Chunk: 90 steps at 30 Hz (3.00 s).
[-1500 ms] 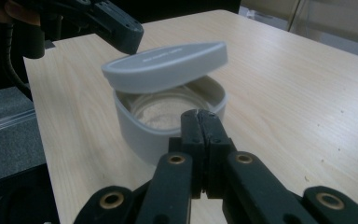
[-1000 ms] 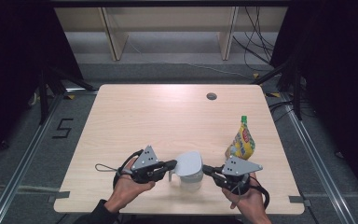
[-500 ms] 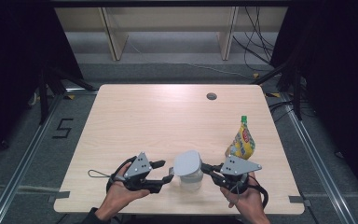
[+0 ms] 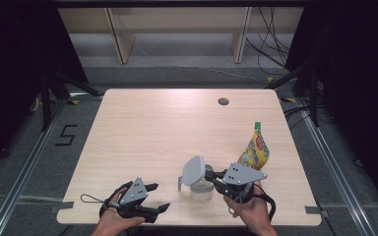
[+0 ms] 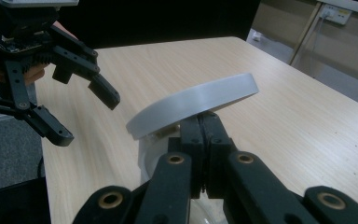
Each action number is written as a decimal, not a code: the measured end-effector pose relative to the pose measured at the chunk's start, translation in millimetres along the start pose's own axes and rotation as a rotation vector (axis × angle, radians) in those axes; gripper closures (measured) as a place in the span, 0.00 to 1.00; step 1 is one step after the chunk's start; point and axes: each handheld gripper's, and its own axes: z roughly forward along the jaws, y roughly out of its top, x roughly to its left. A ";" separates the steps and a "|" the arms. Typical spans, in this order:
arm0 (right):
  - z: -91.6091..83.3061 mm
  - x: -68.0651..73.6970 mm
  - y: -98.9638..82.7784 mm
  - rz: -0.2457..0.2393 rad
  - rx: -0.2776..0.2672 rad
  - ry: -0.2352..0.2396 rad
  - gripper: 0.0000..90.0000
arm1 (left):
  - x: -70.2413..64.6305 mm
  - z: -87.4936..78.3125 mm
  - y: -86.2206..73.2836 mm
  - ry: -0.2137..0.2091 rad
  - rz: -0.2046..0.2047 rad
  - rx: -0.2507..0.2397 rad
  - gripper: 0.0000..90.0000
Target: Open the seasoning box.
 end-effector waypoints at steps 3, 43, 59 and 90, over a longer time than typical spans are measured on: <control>2.2 0.5 2.5 -0.016 -0.008 0.005 1.00 | 0.2 -4.3 -2.8 0.012 -0.027 0.002 0.27; -38.7 12.2 -33.5 0.056 0.055 -0.029 0.56 | 1.0 -2.1 -10.1 0.066 -0.046 0.037 0.25; -86.4 -3.7 -69.9 0.219 0.098 -0.204 0.48 | 3.7 -2.5 -9.7 0.081 -0.012 0.055 0.26; -80.6 -58.0 -89.5 0.293 0.022 -0.463 0.18 | 2.3 5.4 -8.1 0.081 -0.025 0.067 0.27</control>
